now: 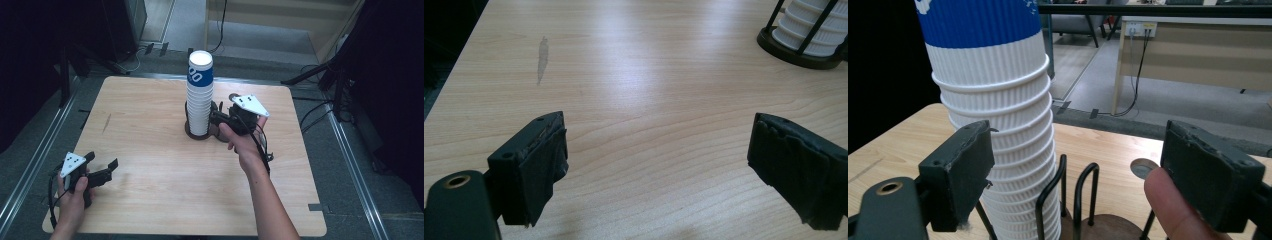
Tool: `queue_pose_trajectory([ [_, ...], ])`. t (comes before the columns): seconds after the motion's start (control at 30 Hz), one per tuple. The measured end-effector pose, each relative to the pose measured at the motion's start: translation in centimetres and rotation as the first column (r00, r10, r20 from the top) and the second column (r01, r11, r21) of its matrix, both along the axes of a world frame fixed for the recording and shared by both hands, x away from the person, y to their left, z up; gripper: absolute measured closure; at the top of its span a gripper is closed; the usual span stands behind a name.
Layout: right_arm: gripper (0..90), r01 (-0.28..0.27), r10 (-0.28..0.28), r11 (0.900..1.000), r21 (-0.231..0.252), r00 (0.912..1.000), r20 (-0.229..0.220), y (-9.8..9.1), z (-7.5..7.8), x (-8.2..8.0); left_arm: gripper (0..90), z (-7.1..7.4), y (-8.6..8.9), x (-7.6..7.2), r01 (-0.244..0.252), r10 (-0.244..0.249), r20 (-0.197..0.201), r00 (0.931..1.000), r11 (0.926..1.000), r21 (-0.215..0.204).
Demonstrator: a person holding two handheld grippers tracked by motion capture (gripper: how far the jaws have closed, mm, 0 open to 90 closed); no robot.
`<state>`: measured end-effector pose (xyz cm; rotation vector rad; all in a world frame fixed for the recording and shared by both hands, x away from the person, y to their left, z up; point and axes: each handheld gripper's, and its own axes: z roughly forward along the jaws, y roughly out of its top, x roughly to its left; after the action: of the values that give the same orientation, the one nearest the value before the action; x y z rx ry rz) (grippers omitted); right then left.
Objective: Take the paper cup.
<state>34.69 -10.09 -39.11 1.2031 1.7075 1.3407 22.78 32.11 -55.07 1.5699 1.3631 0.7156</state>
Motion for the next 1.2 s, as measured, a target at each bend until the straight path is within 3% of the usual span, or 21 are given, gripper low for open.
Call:
queue_pose_trajectory([
  [0.57, 13.0, -0.039, 0.039, 0.9992, -0.001, 0.9992, 0.007, 2.6, 0.9, 1.2, 9.9, 0.0, 0.0, 0.0, 0.004, -0.004, -0.002, 1.0, 1.0, 0.004],
  [1.2, 12.2, -0.046, 0.046, 0.999, 0.004, 0.9989, 0.01, 5.2, 2.1, 3.2, 9.9, 0.0, 0.0, 0.0, 0.003, -0.003, -0.004, 1.0, 1.0, 0.001],
])
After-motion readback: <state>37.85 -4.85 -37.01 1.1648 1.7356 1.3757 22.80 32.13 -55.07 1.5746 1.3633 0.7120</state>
